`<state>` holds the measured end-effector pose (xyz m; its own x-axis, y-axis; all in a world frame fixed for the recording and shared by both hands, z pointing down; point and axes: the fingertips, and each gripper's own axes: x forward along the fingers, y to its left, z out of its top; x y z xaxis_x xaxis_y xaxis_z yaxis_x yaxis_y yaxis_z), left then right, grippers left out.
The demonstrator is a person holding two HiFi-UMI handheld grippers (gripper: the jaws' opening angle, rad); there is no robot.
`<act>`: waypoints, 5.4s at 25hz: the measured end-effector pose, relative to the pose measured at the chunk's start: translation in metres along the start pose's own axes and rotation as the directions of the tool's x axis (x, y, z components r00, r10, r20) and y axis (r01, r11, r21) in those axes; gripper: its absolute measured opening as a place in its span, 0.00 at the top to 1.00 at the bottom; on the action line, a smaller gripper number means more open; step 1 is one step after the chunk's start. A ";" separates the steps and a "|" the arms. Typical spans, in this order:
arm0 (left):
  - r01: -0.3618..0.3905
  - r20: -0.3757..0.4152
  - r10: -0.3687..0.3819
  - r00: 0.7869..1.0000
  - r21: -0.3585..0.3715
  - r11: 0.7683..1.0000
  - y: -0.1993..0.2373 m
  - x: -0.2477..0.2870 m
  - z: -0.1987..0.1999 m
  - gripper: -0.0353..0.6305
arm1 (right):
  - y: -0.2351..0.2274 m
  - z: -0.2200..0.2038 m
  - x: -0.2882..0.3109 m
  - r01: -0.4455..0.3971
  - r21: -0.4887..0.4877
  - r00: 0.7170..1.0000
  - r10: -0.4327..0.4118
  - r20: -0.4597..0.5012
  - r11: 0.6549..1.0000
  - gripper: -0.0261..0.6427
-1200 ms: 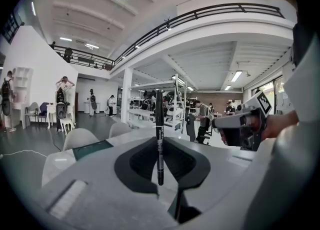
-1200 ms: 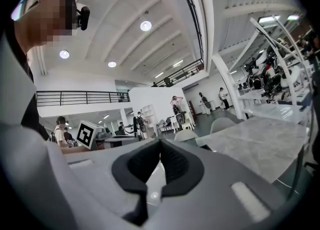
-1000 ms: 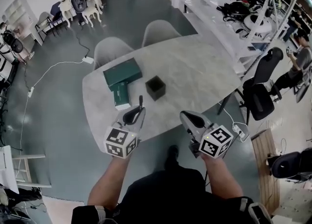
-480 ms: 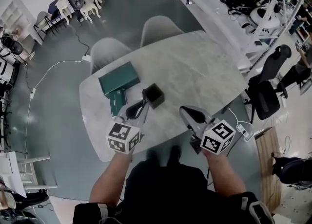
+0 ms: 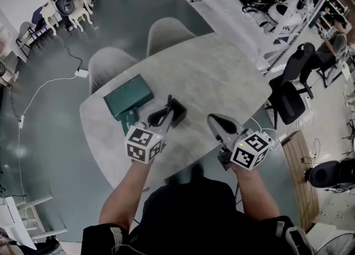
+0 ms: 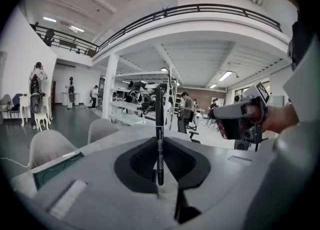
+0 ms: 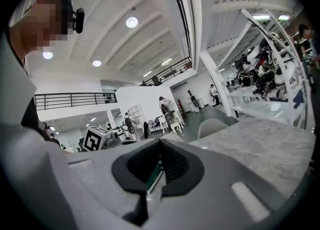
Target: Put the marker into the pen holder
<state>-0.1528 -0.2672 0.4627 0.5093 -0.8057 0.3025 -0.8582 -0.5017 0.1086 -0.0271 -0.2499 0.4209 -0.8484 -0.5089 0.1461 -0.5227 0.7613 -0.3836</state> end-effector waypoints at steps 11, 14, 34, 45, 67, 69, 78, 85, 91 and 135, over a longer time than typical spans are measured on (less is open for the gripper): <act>0.123 -0.049 -0.123 0.991 0.003 0.992 0.019 0.037 -0.025 0.89 | -0.006 -0.007 0.018 0.083 0.017 0.996 -0.082 -0.017 0.996 0.96; 0.140 -0.087 -0.137 0.987 0.026 0.990 0.018 0.061 -0.039 0.88 | -0.024 -0.007 0.020 0.073 0.021 0.997 -0.073 -0.020 0.997 0.96; 0.147 -0.281 -0.110 0.953 0.113 0.983 0.030 0.153 -0.096 0.88 | -0.098 -0.009 0.019 0.081 0.076 0.996 -0.077 -0.048 0.994 0.96; 0.195 -0.412 -0.087 0.907 0.226 0.955 0.029 0.158 -0.120 0.88 | -0.101 -0.011 0.022 0.080 0.078 0.995 -0.075 -0.065 0.994 0.96; 0.308 -0.523 -0.138 0.841 0.253 0.917 0.024 0.160 -0.142 0.88 | -0.102 -0.013 0.021 0.081 0.084 0.995 -0.076 -0.063 0.993 0.96; 0.318 -0.529 -0.146 0.836 0.251 0.914 0.024 0.160 -0.143 0.88 | -0.102 -0.014 0.021 0.079 0.084 0.995 -0.074 -0.065 0.993 0.96; 0.368 -0.569 -0.184 0.802 0.226 0.902 0.024 0.159 -0.144 0.88 | -0.102 -0.017 0.022 0.076 0.086 0.995 -0.070 -0.071 0.993 0.96; 0.371 -0.571 -0.184 0.800 0.230 0.900 0.024 0.159 -0.144 0.88 | -0.102 -0.017 0.022 0.075 0.088 0.995 -0.068 -0.075 0.993 0.96; 0.376 -0.555 -0.196 0.808 0.231 0.897 0.024 0.161 -0.142 0.87 | -0.101 -0.022 0.023 0.071 0.089 0.995 -0.063 -0.082 0.994 0.96; 0.056 -0.065 -0.053 0.997 0.057 0.997 0.053 0.007 -0.014 0.89 | 0.006 0.004 0.018 0.074 -0.098 0.997 -0.077 -0.023 0.992 0.96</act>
<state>-0.1958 -0.2951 0.4835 0.5486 -0.7561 0.3568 -0.8231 -0.5635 0.0714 -0.0450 -0.2560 0.4177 -0.8073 -0.5565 0.1963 -0.5901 0.7569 -0.2809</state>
